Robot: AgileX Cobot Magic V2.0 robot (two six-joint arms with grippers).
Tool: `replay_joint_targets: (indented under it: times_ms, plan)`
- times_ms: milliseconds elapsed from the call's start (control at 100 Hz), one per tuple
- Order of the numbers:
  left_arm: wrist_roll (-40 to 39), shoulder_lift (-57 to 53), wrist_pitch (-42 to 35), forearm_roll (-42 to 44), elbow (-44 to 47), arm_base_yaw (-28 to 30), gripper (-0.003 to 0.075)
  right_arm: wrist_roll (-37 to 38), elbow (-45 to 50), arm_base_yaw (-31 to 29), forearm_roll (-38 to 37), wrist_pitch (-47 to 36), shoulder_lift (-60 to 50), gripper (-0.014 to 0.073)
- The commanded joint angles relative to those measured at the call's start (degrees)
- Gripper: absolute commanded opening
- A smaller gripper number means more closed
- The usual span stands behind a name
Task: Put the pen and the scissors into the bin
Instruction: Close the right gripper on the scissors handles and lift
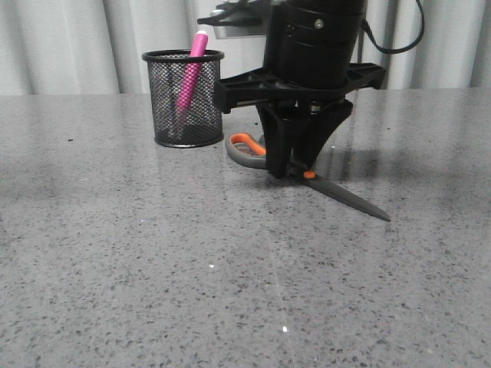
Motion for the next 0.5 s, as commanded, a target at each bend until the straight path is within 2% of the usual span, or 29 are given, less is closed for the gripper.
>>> replay_joint_targets:
  times_ms: [0,150,300,370,490]
  plan:
    - [0.0,-0.8,-1.4,-2.7,-1.5,0.1,-0.0019,-0.3,-1.2,0.9,-1.3,-0.4,-1.8,-0.0054]
    - [0.0,-0.8,-1.4,-2.7,-1.5,0.1,-0.0019,-0.8,-1.2,1.4,-1.8,-0.3,-4.0,-0.0071]
    - [0.0,-0.8,-1.4,-2.7,-1.5,0.1,-0.0019,-1.4,-0.7,1.4,-2.0,-1.8,-10.8,-0.0071]
    - [0.0,-0.8,-1.4,-2.7,-1.5,0.1,-0.0019,-1.4,0.6,1.4,-2.1,-6.6,-14.7,-0.0071]
    - [0.0,-0.8,-1.4,-2.7,-1.5,0.1,-0.0019,-1.4,6.5,1.4,-2.0,-22.7,-22.9,-0.0071]
